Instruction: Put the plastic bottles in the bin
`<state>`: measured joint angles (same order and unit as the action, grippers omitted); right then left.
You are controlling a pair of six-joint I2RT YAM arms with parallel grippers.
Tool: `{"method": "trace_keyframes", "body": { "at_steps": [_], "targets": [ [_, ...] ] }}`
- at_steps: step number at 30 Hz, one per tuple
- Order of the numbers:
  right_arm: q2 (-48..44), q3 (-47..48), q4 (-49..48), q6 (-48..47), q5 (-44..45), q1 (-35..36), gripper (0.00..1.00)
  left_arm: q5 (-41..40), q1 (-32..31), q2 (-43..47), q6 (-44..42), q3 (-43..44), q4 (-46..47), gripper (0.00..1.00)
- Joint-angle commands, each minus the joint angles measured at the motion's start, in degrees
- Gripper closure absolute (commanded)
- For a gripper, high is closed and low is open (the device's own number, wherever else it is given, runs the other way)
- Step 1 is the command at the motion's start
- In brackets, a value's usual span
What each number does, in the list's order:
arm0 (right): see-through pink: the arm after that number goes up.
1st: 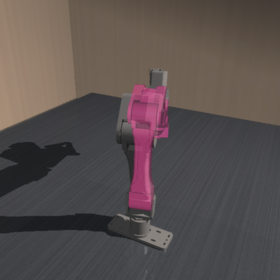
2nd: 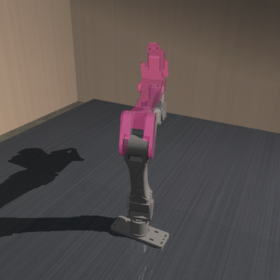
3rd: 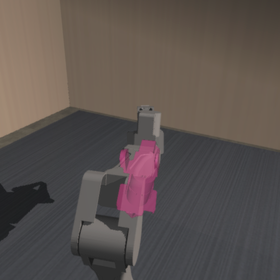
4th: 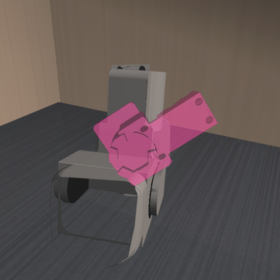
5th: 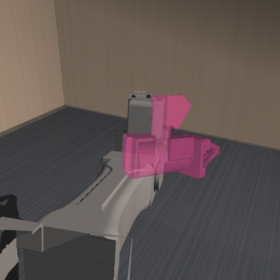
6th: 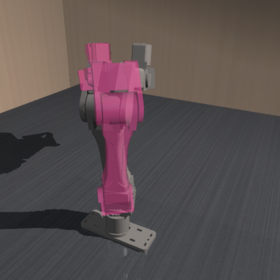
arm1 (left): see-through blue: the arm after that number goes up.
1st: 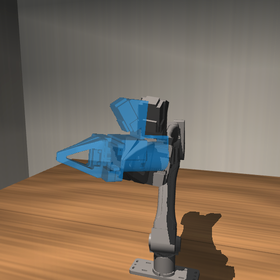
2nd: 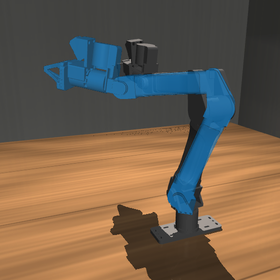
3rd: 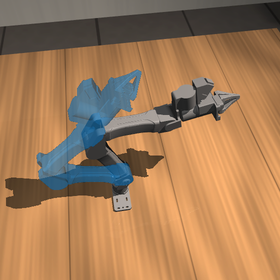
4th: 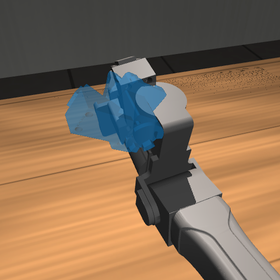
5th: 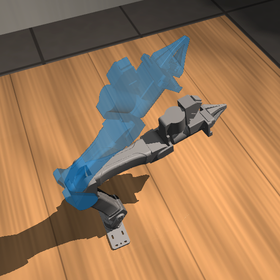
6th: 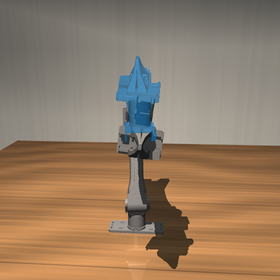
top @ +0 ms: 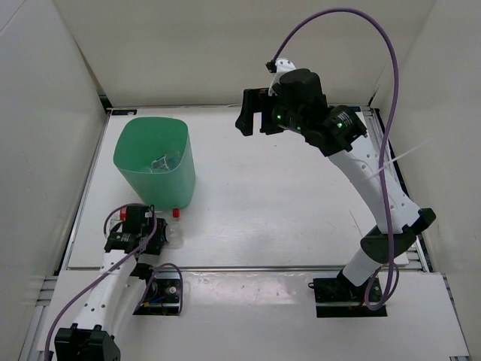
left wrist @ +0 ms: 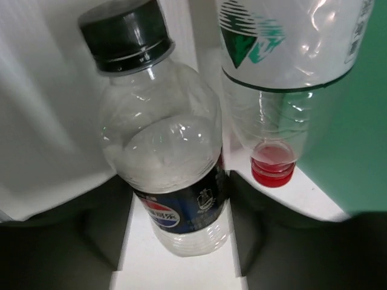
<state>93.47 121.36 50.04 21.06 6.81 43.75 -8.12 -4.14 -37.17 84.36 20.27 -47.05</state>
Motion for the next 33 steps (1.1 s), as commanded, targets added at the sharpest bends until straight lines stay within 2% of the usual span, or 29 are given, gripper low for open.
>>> {"method": "trace_keyframes", "body": {
  "at_steps": [1,3,6,9,10,12,13,15,16,18,19,20,21,23,24,25,29,30,31,32,33],
  "targets": [
    [-1.71,-0.86,-0.38,0.47,-1.1,-0.67,0.0,1.44,-0.16,-0.19,1.59,-0.94,0.21,0.39],
    [-1.71,-1.39,-0.38,0.47,-1.1,-0.68,0.0,1.44,-0.16,0.43,2.12,-0.15,-1.81,0.54],
    [-1.71,-1.39,-0.38,1.0,-1.62,-0.68,0.0,1.44,-0.16,1.92,3.79,5.2,-9.25,0.54],
    [-1.71,-1.91,-0.38,1.0,-1.62,-1.21,0.0,0.92,-0.16,2.54,6.16,16.26,-17.35,0.53],
    [-1.71,-1.92,-0.38,1.52,-1.62,-1.73,0.0,-0.22,-0.16,2.54,7.3,23.25,-23.55,0.53],
    [-1.71,-1.92,0.14,2.14,-2.15,-2.34,0.0,-1.63,-0.16,2.54,8.1,30.58,-28.08,0.54],
    [-1.71,-2.44,0.14,2.14,-2.15,-2.35,0.0,-3.03,-0.16,2.54,8.1,37.4,-31.14,0.54],
    [-1.71,-2.97,0.14,2.93,-2.77,-3.05,0.0,-5.75,-0.16,1.84,7.41,44.03,-32.23,0.56],
    [-1.1,-2.97,0.14,3.54,-4.24,-3.75,0.0,-7.85,-0.16,1.84,5.31,46.59,-31.62,0.56],
    [-0.4,-2.28,0.14,4.16,-5.3,-4.46,0.0,-13.13,-0.16,1.31,-0.57,51.69,-23.56,0.56],
    [0.21,-1.75,0.14,4.17,-5.31,-5.07,0.0,-14.19,-0.16,0.79,-8.6,52.67,-19.44,0.56],
    [0.92,-0.78,0.14,4.69,-5.92,-5.07,0.0,-15.34,-0.16,-0.79,-12.95,53.55,-11.39,0.54],
    [0.92,-0.77,0.14,4.69,-5.93,-5.07,0.0,-15.87,-0.16,-2.19,-16.9,54.25,-11.31,0.53],
    [1.97,-0.07,0.14,4.69,-6.54,-5.07,0.0,-15.87,-0.16,-8.32,-28.94,56.27,-1.59,0.52],
    [1.98,0.62,0.14,4.69,-6.54,-5.07,0.0,-15.87,-0.16,-8.36,-31.51,57.59,0.1,0.52],
    [1.98,0.63,0.14,4.69,-6.54,-5.07,0.0,-15.27,-0.16,-13.32,-35.71,58.47,3.25,0.52],
    [1.98,1.33,0.14,4.69,-7.07,-5.6,0.0,-15.79,-1.3,-23.11,-41.27,61.81,7.48,0.5],
    [1.98,1.33,0.14,4.08,-7.07,-5.6,0.0,-16.48,-1.31,-24.52,-41.29,62.43,7.5,0.48],
    [1.98,1.33,0.14,4.08,-6.55,-5.6,0.0,-16.49,-1.31,-26.79,-41.29,63.13,7.5,0.39],
    [1.28,0.81,0.14,3.56,-5.85,-5.6,0.0,-17.71,-1.31,-27.34,-41.29,63.14,7.5,0.28],
    [1.27,0.02,0.14,3.55,-5.84,-5.6,0.0,-18.5,-1.31,-27.34,-40.07,62.53,7.5,0.13]
  ]
}}
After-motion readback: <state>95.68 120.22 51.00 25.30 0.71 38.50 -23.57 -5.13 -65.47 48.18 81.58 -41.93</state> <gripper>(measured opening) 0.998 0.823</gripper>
